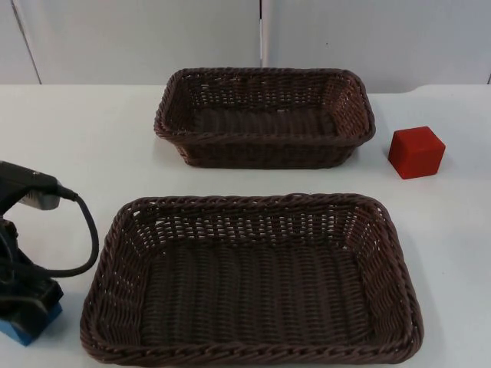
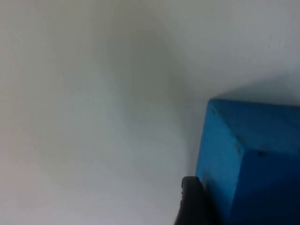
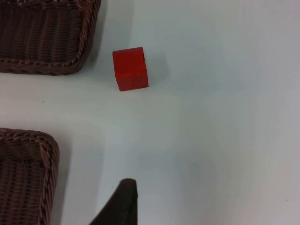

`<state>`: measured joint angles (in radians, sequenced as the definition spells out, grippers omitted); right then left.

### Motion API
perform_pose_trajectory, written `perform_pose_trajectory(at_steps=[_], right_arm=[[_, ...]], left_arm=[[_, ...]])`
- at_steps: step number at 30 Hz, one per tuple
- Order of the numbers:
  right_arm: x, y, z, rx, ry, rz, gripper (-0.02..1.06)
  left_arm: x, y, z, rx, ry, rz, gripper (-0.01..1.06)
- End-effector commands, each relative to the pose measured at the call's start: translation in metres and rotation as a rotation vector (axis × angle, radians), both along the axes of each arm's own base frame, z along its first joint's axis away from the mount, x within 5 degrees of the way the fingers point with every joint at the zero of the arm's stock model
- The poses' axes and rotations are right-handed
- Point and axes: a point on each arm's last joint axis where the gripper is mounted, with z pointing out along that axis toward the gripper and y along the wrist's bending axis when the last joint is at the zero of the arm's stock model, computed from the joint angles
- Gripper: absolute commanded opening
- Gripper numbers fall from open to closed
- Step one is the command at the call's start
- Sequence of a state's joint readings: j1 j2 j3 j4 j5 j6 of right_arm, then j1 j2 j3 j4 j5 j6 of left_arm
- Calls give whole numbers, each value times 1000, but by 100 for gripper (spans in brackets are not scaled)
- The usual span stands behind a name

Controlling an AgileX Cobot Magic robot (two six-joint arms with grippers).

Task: Pick up one cube with the left hand and place it into the upper basket. Pick up one cube with the right hand and place it into the lower basket.

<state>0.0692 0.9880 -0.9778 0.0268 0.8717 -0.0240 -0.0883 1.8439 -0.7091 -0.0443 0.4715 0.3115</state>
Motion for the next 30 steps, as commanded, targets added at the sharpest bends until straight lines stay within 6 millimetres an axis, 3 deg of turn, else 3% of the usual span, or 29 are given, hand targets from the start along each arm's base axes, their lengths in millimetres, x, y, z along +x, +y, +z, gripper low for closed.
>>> perform_pose_trajectory(at_steps=[1,8,10,14,18,19,22,30], right_arm=[[-1,1,2,2,-4,8,105],[-1,1,3,5,-6,5,105],[-1,1,2,5,-5,5,105],[-1,1,3,14,-6,6,105],[-1,4,3,44,-8,8,105],[-1,4,3,44,-8,8,105],[-1,4,3,61,-11,0,105],[-1,4,3,61,-11,0,105]], left_arm=[[-5,-1,4,1,40,23,0],[-5,2,33,39,126,27,0],[-7,5,53,69,115,62,0],[-11,5,83,57,22,105,0],[-22,6,126,19,-155,148,0],[-22,6,126,19,-155,148,0],[-32,5,158,-35,-320,165,0],[-36,3,170,-71,-405,176,0]])
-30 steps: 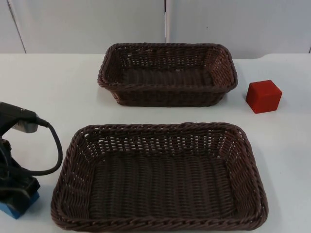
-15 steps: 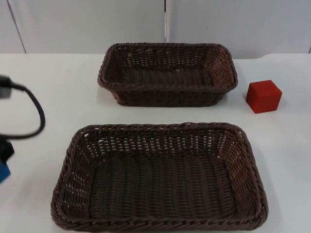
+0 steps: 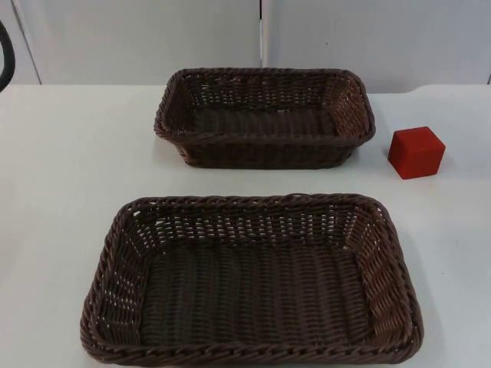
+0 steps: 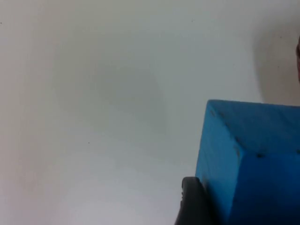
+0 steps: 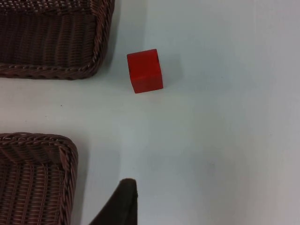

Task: Pick up one cube with the left hand and place it into the upper basket. Pick up one cube with the right hand and place it into the lower basket.

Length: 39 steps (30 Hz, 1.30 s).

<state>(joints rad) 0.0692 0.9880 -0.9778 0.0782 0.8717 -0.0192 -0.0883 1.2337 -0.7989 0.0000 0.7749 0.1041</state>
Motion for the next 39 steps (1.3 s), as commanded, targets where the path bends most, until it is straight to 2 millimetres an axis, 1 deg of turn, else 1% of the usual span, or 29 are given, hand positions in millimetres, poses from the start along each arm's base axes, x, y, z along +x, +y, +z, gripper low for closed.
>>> perform_pose_trajectory(at_steps=[1,14,17,24,29,33,34,38,39], right_arm=[[0,1,3,7,-15,-1,105],[0,1,3,7,-15,-1,105],[-1,0,3,0,-11,-1,105],[0,0,3,-1,-14,-1,105],[0,0,3,0,-21,-2,105],[0,0,4,0,-26,-2,105],[0,0,4,0,-26,-2,105],[0,0,4,-2,-26,-2,105],[0,0,4,-2,-26,-2,105]], left_arm=[[0,-2,3,-14,-21,5,0],[5,-3,3,-41,-79,14,0],[6,-6,4,-83,-95,29,0],[9,-12,6,-142,-129,3,0],[18,-19,5,-198,-133,-35,0],[35,-30,4,-232,-119,-75,0],[35,-30,4,-232,-119,-75,0],[55,-54,0,-230,-98,-151,0],[55,-54,0,-230,-98,-151,0]])
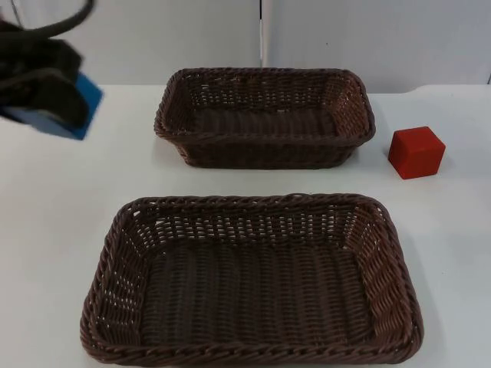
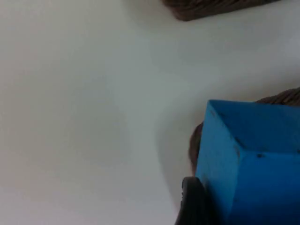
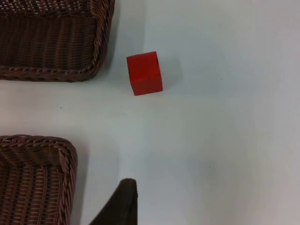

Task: Pick up one cube with the left hand and place it into the upper basket. Pick up one cube with the right hand and place it into the lower basket.

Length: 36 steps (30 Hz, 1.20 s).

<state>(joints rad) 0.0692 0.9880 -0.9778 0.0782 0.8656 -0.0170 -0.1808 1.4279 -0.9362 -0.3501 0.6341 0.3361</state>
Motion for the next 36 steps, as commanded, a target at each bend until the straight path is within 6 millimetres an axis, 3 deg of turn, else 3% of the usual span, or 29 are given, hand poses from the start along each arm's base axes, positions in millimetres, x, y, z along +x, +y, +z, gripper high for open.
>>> perform_pose_trajectory(at_steps=[1,10,13,24,36], right_arm=[[0,-1,3,-13,-21,-1,105],[0,-1,3,-22,-22,0,105],[0,-1,3,-24,-22,1,105],[1,-1,4,-23,-33,1,105],[2,-1,5,-22,-49,-1,105]], left_arm=[[12,-14,0,-8,-16,-34,0],[61,-51,-9,9,-20,-116,0],[88,-63,-12,13,-40,-129,0],[144,-80,-26,12,-80,-132,0],[196,-100,-61,-32,-91,-119,0]])
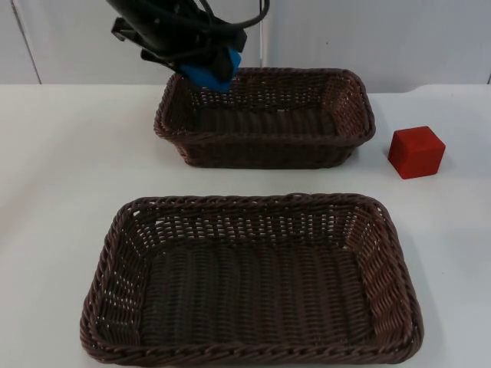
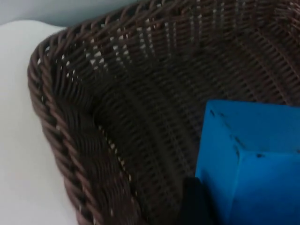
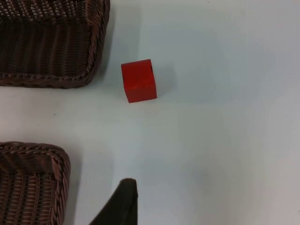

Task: Pick up one cube with the left hand and place it into the upper basket. Pick up one cube with the right hand and place it into the lower basket.

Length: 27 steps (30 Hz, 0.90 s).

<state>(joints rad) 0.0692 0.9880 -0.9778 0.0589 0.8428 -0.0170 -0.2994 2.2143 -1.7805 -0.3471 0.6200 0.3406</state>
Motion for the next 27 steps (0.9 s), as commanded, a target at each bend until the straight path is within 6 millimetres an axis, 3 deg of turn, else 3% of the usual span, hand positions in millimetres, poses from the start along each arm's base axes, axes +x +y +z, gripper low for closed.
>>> perform_pose_trajectory(at_steps=[1,12,27], right_arm=[[0,0,4,-4,-27,3,105],[1,0,4,-8,-33,2,105],[2,0,-7,-8,-31,0,105]], left_arm=[[7,-8,0,-26,-21,-1,0],[29,-19,-31,-39,-28,5,0],[36,-36,-58,-19,-91,-17,0]])
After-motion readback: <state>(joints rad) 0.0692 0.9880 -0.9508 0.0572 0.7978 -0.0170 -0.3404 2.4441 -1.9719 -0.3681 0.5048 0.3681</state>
